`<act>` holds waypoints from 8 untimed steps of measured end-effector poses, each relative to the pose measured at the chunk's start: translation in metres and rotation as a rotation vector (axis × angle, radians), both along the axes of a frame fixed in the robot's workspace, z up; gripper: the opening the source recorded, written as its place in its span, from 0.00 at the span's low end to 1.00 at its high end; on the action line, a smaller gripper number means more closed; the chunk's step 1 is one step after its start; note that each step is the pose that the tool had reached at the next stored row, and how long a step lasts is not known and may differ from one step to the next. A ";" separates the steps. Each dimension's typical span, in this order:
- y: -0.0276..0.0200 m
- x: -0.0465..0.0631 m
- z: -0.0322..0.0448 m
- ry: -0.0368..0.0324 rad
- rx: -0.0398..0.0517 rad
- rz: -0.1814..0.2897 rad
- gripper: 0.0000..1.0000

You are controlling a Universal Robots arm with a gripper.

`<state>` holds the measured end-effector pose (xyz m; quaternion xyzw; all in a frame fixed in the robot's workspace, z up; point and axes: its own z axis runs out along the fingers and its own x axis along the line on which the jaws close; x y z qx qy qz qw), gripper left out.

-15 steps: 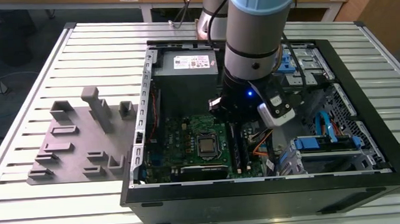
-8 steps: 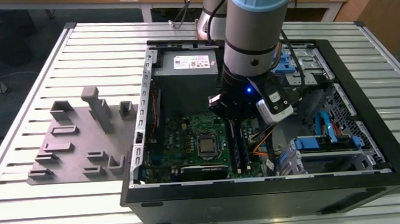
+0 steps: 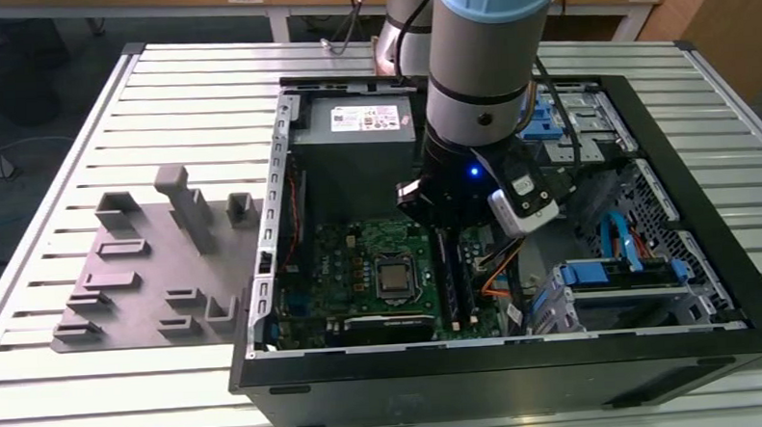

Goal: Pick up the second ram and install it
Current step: 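Insert the second ram into the second slot, then press down the second ram until it locks into place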

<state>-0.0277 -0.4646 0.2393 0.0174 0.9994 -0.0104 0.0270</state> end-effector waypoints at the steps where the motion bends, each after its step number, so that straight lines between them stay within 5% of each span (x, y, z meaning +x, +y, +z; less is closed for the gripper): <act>1: 0.0000 0.000 0.0000 0.0000 0.0001 0.000 0.07; 5: 0.0000 0.000 -0.0002 0.0001 0.0009 0.000 0.07; 8: 0.0005 -0.001 -0.0027 0.0000 0.0104 0.000 0.07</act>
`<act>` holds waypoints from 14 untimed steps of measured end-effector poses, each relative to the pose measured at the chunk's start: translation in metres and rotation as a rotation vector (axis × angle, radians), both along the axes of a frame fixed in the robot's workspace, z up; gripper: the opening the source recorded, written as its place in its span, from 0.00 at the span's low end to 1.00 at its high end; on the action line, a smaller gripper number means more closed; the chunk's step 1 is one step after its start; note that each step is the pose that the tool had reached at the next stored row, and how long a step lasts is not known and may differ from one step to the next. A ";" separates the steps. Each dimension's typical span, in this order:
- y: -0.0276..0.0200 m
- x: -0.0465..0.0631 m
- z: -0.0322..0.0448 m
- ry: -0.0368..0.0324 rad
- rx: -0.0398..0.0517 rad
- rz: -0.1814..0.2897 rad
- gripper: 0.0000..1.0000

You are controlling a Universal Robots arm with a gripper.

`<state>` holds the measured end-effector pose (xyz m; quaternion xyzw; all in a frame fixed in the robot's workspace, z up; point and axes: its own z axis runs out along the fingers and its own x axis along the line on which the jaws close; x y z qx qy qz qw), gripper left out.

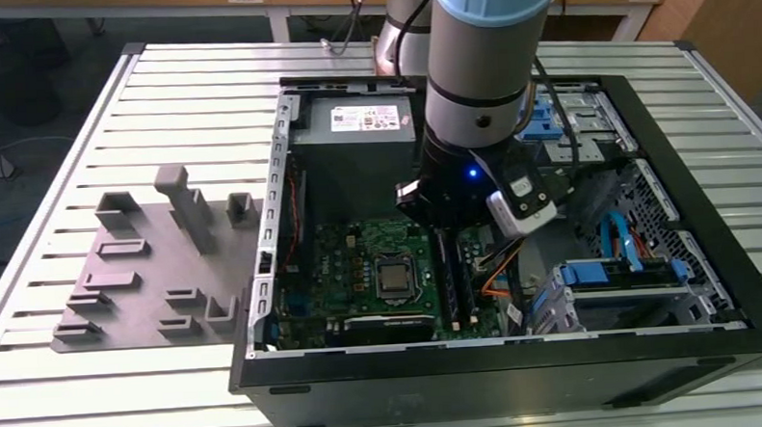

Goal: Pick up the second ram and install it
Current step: 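Press down the second ram until it locks into place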

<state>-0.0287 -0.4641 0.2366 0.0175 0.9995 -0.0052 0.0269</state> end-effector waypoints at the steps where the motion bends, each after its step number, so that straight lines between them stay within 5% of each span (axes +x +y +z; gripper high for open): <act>1: 0.0006 0.000 -0.0017 -0.0001 0.0007 0.000 0.07; 4: 0.0051 -0.001 -0.0069 0.0002 0.0001 0.000 0.07; 11: 0.0246 -0.003 -0.0153 0.0001 0.0090 0.000 0.07; 14: 0.0273 -0.003 -0.0160 0.0000 0.0124 0.000 0.07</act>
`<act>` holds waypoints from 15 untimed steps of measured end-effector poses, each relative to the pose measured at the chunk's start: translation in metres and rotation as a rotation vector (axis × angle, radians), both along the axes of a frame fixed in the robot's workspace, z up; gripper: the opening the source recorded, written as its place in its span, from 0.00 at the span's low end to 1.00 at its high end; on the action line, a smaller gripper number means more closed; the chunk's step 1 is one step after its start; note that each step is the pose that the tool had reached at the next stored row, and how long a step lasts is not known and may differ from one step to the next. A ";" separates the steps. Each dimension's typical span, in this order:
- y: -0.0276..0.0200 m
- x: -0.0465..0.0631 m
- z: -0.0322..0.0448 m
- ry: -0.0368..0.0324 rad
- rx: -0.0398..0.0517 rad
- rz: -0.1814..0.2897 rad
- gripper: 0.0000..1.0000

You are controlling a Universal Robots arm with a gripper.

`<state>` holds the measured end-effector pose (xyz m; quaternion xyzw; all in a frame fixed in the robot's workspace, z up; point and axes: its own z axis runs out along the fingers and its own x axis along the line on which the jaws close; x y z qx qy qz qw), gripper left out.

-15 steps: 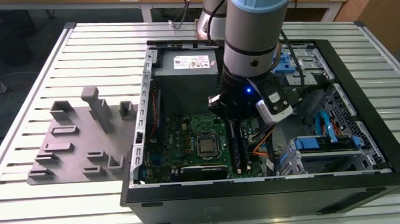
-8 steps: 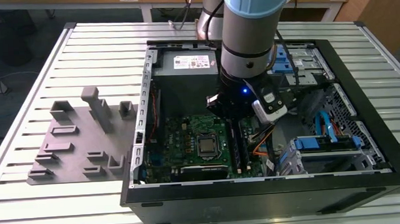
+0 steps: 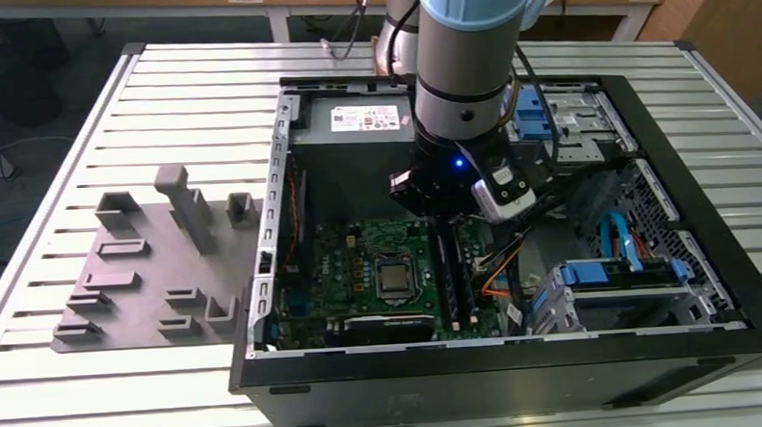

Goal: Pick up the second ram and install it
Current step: 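Press down the second ram until it locks into place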

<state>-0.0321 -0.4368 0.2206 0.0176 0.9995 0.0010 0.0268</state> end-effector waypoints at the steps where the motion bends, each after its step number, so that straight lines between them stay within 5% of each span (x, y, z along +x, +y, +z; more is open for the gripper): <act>1: 0.0000 0.000 -0.0002 0.0001 0.0000 0.000 0.07; 9: 0.0000 0.000 -0.0035 0.0002 -0.0027 0.001 0.07; 13: -0.0002 0.000 0.0018 -0.0002 -0.0026 0.001 0.07; 15: -0.0044 0.000 0.0018 -0.0002 -0.0035 0.001 0.07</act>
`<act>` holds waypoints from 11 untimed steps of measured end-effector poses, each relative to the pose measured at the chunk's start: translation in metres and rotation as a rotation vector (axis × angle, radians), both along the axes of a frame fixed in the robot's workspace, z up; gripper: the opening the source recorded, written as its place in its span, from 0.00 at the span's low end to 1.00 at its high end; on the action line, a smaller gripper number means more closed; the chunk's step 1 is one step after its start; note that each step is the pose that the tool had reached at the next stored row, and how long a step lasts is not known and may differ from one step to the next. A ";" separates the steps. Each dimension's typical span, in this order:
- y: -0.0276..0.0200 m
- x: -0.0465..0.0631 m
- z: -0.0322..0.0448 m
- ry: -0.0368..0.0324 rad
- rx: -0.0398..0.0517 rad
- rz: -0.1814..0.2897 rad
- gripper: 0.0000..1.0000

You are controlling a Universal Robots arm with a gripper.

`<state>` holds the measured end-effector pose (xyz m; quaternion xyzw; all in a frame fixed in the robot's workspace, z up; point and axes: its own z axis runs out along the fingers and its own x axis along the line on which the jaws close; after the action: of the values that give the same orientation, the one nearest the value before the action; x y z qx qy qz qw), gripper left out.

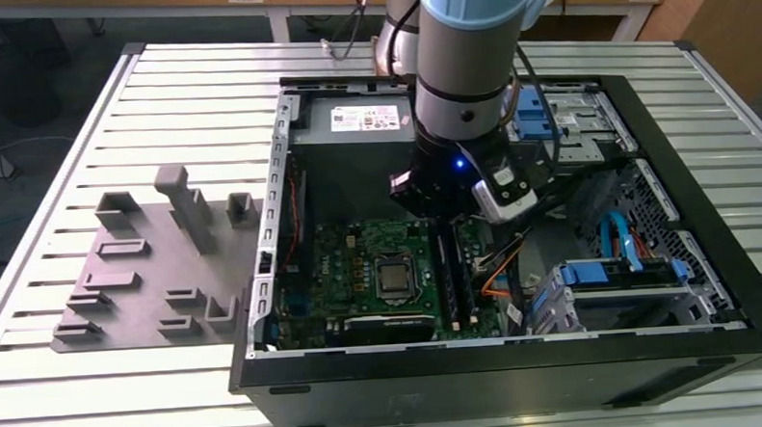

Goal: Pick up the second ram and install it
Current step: 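Press down the second ram until it locks into place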

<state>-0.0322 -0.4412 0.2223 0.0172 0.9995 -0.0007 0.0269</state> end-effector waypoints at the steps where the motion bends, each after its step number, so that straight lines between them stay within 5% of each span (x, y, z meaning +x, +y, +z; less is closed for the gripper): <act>1: -0.0031 0.000 0.0002 0.0002 -0.0014 0.000 0.07; 11: -0.0318 0.000 -0.0003 0.0002 -0.0350 0.000 0.07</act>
<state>-0.0325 -0.4730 0.2220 0.0167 0.9993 -0.0182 0.0271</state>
